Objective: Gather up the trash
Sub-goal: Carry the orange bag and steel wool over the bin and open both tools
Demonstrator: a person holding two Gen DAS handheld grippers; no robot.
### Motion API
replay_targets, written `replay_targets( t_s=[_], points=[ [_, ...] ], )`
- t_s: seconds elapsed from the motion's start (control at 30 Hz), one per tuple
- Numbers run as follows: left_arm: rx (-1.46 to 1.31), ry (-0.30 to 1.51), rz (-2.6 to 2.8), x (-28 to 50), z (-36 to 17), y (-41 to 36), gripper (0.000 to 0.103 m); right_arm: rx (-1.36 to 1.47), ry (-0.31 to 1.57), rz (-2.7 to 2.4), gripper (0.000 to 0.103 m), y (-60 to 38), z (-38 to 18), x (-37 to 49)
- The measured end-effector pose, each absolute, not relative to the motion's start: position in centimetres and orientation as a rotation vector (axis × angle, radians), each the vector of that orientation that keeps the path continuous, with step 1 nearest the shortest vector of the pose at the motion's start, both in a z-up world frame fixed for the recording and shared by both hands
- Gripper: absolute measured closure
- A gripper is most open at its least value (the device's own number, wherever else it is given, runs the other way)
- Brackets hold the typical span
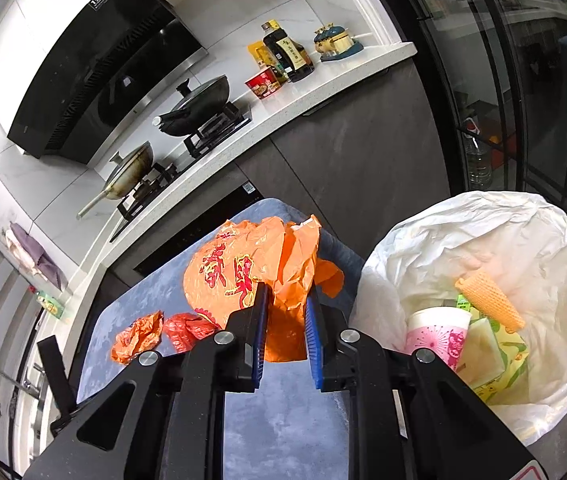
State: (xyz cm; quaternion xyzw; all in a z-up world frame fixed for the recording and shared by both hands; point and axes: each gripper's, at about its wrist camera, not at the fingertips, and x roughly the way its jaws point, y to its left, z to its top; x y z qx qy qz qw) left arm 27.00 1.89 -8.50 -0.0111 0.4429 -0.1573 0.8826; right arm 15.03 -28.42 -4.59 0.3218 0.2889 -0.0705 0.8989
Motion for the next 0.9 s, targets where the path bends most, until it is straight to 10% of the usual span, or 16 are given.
replay_targets(
  t_s=[0.9],
  points=[
    [0.136, 0.928, -0.888, 16.5, -5.8, -23.7, 0.057, 0.616, 0.624, -0.582, 0.082, -39.3, -6.2, 4.3]
  ],
)
